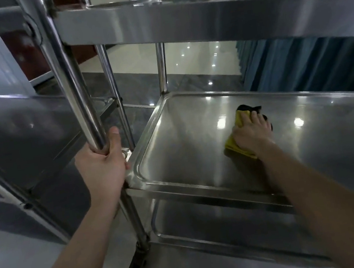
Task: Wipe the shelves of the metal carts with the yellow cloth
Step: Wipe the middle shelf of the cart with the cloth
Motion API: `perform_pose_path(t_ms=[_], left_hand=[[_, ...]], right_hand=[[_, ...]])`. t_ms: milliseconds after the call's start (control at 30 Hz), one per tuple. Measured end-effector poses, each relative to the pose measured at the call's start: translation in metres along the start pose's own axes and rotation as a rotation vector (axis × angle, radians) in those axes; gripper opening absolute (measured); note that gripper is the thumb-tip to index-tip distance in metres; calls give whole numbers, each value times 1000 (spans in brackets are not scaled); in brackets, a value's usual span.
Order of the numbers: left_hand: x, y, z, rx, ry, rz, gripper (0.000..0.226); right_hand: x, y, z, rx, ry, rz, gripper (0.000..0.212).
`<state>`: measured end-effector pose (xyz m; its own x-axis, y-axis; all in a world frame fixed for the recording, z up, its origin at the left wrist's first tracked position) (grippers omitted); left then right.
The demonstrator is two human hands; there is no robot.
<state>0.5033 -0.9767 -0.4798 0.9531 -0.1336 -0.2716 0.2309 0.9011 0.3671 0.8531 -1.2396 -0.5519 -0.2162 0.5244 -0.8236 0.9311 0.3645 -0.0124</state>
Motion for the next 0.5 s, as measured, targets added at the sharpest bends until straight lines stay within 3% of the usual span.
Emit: perform_pose_path(t_ms=[67, 167, 367, 500], left_hand=[[-1, 1, -2, 19, 40, 26, 61], [-7, 5, -5, 54, 190, 91, 50], [-10, 7, -7, 64, 264, 71, 51], [-11, 4, -1, 62, 282, 48, 56]], right_hand=[[-6, 7, 12, 63, -28, 54, 72], [24, 17, -30, 77, -37, 60, 75], [142, -32, -202, -269, 8, -161, 73], [154, -100, -215, -384, 10, -219, 72]])
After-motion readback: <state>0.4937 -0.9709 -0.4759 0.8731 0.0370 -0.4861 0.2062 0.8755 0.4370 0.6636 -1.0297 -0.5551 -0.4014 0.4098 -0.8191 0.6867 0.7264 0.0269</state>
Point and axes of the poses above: each hand's wrist, its own y-axis towards the middle knuckle, its own x-axis out of the palm, z = x × y, the point moved 9 cm from there along y, towards the middle knuckle, and after that the axes turned 15 degrees about y, right-handed, at the moved point
